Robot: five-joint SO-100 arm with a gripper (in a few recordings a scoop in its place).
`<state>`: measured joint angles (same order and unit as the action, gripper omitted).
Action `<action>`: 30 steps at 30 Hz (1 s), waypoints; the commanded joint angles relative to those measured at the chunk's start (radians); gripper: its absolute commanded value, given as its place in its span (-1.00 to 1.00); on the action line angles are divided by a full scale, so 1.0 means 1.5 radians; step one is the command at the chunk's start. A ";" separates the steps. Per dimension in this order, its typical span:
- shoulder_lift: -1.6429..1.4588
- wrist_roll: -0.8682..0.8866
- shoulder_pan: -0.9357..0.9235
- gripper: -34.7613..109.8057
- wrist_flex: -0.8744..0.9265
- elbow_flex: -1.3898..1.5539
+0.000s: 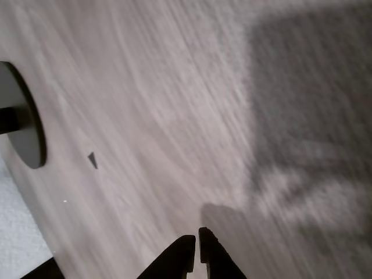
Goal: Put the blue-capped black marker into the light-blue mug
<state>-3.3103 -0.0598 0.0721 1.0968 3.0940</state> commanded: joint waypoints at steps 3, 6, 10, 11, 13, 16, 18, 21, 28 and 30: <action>-0.018 0.002 0.007 -0.52 0.038 0.002; -0.018 0.004 0.010 -0.52 0.069 0.002; -0.018 0.002 0.008 -0.52 0.090 0.002; -0.018 0.002 0.007 -0.52 0.090 0.002; -0.018 0.000 0.005 -0.52 0.090 0.002; -0.018 0.000 0.005 -0.52 0.090 0.002; -0.018 0.000 0.005 -0.52 0.090 0.002; -0.018 0.000 0.005 -0.52 0.090 0.002; -0.018 0.000 0.005 -0.52 0.090 0.002; -0.018 0.000 0.005 -0.52 0.090 0.002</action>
<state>-3.3103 -0.0583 0.0828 1.2226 3.0940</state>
